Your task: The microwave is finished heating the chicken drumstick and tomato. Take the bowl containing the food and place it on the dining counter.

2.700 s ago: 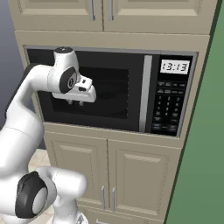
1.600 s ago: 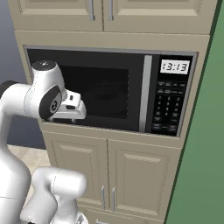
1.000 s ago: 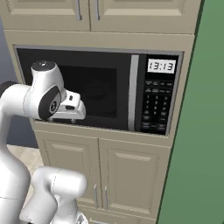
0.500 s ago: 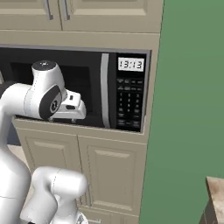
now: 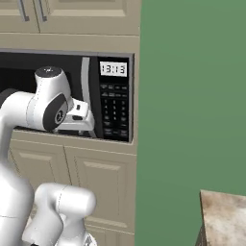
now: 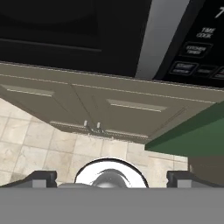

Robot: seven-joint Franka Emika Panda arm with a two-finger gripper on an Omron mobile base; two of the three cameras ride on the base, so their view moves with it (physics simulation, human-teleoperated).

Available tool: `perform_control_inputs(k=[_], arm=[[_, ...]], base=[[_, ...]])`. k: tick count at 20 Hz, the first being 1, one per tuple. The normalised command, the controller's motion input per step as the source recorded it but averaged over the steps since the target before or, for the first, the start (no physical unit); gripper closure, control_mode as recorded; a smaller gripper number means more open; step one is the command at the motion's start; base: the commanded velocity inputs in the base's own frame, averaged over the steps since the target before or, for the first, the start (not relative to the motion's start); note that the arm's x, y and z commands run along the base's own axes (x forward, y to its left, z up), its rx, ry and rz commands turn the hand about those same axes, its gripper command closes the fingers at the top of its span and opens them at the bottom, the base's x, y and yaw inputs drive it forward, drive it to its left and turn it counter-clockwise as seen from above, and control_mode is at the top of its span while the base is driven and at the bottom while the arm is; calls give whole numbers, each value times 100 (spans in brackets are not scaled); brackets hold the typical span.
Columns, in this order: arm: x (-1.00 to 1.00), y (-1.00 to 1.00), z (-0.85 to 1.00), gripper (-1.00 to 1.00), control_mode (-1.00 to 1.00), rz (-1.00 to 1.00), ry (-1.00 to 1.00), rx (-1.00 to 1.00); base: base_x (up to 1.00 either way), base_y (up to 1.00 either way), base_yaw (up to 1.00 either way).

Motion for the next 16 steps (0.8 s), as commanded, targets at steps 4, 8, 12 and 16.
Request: perform_control_inputs(k=[4, 8, 12, 16], arm=[[0, 0, 0, -100, 100, 0, 0, 0], [0, 0, 0, -100, 100, 0, 0, 0], [0, 0, 0, -100, 100, 0, 0, 0], [0, 0, 0, -100, 100, 0, 0, 0]], base=[[-13, -37, 0], [-24, -23, 0], [-34, -8, 0], [-44, -6, 0]])
